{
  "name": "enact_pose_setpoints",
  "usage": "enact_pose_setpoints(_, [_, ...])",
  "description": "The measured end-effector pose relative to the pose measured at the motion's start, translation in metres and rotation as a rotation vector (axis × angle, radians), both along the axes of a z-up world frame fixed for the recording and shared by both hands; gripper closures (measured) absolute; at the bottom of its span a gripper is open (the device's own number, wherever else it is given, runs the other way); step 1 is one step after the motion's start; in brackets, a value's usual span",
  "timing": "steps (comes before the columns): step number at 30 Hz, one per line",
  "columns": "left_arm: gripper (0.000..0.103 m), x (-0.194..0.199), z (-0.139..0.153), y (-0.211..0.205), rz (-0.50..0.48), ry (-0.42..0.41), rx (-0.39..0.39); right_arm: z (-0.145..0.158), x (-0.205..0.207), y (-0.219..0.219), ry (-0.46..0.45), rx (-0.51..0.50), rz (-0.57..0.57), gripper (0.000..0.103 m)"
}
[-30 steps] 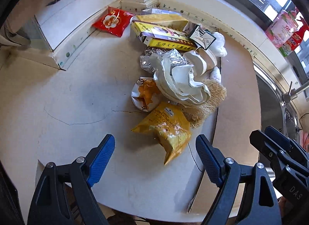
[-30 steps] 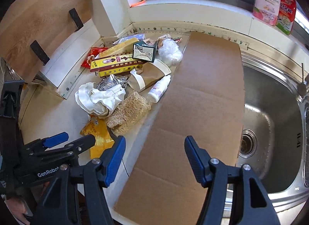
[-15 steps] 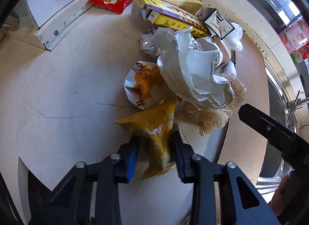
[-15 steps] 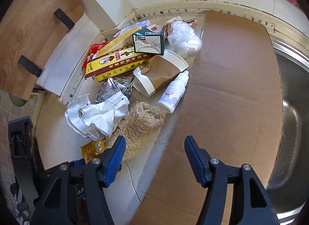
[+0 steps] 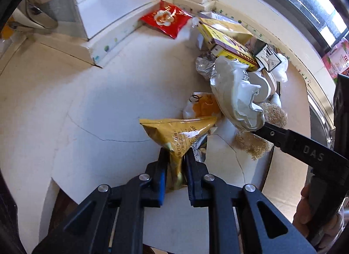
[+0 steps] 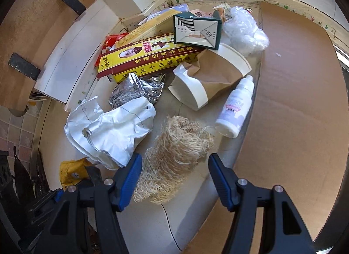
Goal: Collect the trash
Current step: 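Grasp the yellow chip bag with the left tool while the right tool grasps the fibrous scrubber, then carry the chip bag and scrubber down over the floor bin with both tools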
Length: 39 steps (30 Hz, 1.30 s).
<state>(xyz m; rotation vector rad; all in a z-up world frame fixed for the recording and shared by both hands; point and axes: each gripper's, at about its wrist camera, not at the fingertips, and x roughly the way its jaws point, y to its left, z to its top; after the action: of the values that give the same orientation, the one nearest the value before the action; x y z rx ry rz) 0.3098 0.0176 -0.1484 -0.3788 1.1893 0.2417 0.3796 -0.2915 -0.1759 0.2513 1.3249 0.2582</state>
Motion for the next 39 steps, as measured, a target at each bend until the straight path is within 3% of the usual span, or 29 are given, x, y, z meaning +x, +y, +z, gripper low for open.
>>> enact_pose_setpoints(2, [0.089, -0.004, 0.004, 0.004, 0.008, -0.002, 0.014, 0.002, -0.001, 0.006, -0.014, -0.002, 0.017, 0.054])
enact_pose_setpoints(8, [0.089, -0.018, 0.011, 0.009, 0.018, -0.003, 0.035, 0.016, -0.014, 0.013, -0.069, -0.031, 0.042, 0.065])
enact_pose_setpoints(26, [0.089, -0.074, 0.065, -0.012, -0.077, -0.097, 0.093, 0.094, -0.1, 0.016, -0.232, -0.078, 0.011, 0.066])
enact_pose_setpoints(39, [0.089, -0.158, 0.111, -0.011, -0.226, -0.197, 0.108, 0.14, -0.201, 0.052, -0.318, -0.129, -0.063, 0.066])
